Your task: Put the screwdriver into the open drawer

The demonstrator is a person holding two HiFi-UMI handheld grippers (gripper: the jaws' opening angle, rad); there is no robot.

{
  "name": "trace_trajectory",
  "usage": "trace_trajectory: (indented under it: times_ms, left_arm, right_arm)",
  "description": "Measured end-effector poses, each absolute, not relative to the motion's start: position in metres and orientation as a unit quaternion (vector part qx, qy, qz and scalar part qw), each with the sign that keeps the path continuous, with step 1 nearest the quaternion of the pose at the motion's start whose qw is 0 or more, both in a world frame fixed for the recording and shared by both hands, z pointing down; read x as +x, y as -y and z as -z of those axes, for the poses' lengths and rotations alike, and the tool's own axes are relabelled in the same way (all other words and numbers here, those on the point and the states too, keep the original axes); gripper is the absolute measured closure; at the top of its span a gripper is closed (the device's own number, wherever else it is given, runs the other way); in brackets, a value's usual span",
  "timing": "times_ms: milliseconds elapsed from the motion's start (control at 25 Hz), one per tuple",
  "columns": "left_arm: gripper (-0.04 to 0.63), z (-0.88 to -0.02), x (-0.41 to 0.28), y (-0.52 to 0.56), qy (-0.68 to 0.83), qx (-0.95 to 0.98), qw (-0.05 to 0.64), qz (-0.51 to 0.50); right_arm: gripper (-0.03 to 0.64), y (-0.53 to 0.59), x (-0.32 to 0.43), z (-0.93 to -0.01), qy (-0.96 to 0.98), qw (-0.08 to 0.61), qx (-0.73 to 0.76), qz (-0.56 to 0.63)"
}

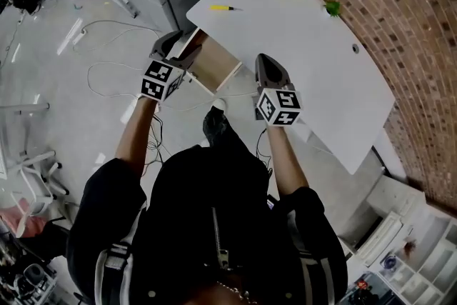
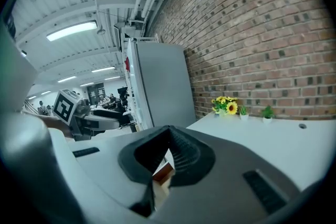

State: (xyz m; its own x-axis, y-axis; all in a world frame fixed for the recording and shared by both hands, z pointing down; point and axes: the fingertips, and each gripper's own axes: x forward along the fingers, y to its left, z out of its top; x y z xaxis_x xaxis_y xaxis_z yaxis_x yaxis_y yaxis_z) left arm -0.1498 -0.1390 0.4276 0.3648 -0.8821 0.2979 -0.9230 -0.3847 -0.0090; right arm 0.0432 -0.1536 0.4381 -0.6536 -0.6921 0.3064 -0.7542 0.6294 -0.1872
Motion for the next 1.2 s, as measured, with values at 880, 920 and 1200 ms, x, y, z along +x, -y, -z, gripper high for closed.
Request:
trace_trajectory:
  times_ms: [880, 920, 1200]
  left_arm:
    - [0.310, -0.516, -0.142, 0.308, 0.385, 0.872, 0.073, -0.293]
    - [0.311, -0.523, -0.140, 0.313, 0.373, 0.874, 0.071, -0.302]
    - [0.342, -0.587, -0.131, 0.348, 0.301, 0.880, 0.077, -0.360]
  right_arm:
    - [0.611, 0.261, 0.064, -0.466, 0.832, 0.117, 0.499, -0.210]
    - [0.611, 0.262, 0.067, -0.467, 0.827, 0.117, 0.508, -0.212]
    - [0.611, 0.248, 0.097, -0.477, 0.784, 0.122, 0.564, -0.226]
